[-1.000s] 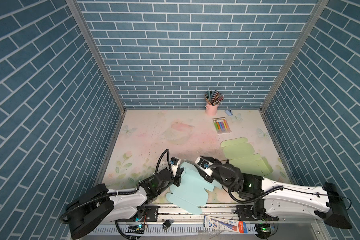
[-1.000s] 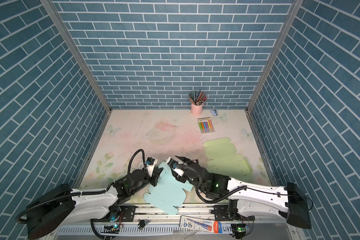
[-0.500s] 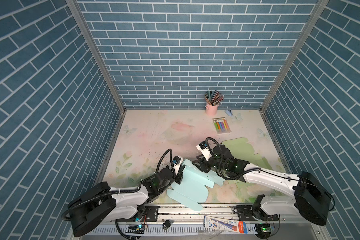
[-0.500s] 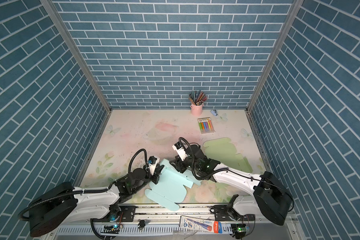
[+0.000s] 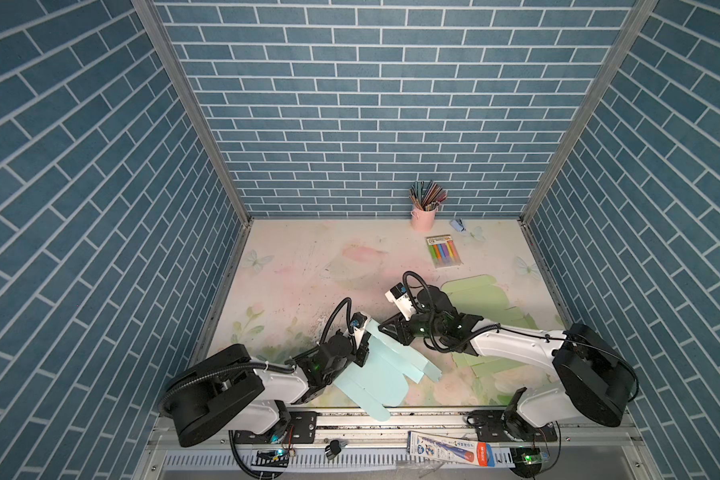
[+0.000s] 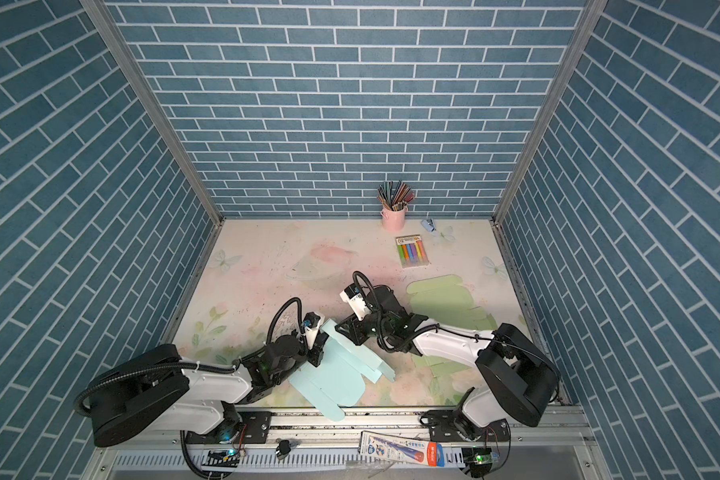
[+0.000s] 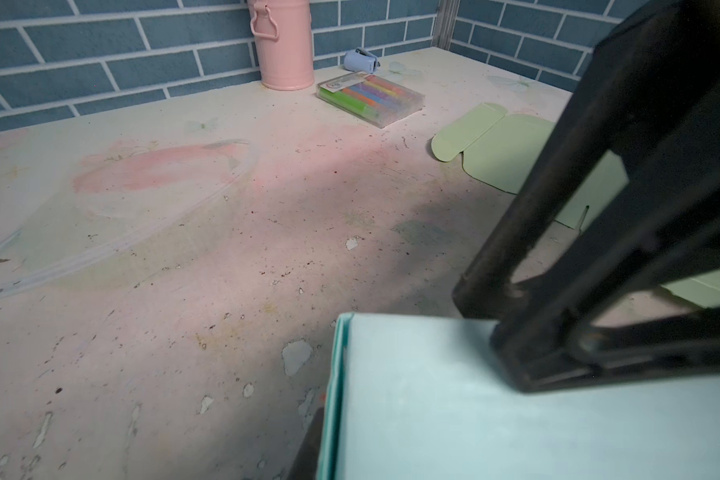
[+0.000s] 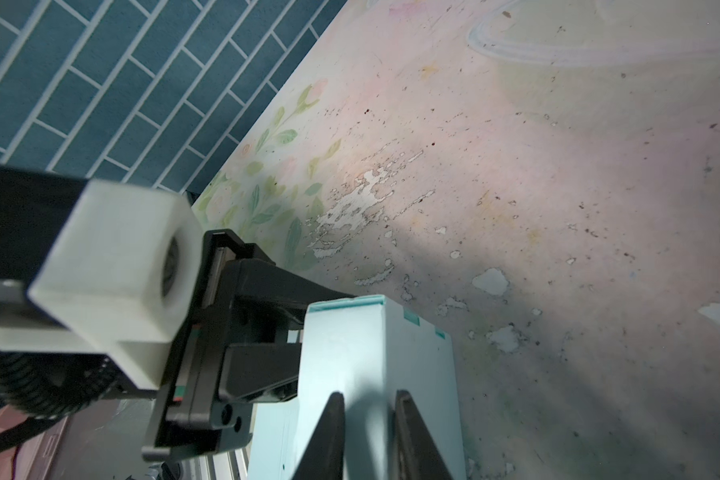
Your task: Fold the paper box
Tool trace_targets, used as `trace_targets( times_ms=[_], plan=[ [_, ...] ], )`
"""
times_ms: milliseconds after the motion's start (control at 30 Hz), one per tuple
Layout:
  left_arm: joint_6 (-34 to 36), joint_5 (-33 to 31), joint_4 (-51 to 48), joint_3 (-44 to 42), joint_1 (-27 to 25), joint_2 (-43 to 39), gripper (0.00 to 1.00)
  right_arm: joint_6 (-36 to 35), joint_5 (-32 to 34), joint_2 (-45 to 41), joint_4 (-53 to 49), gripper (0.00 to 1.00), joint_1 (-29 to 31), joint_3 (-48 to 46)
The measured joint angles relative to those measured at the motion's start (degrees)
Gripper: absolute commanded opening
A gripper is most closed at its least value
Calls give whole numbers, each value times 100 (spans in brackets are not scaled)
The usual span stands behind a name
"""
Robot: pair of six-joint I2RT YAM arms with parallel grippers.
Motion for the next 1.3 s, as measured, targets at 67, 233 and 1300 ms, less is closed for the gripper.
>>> trace_targets(
  times_ms=[67, 233, 1300],
  plan=[
    [0, -2, 87, 0, 0, 81, 23, 44, -24, 28, 39, 21, 0, 0],
    [17, -2, 326, 0, -2, 273, 11, 63, -39, 63, 81, 21, -4, 0],
    [-26, -258, 1145, -22, -76, 1080, 3, 640, -39, 74, 516, 16, -63, -199]
  ],
)
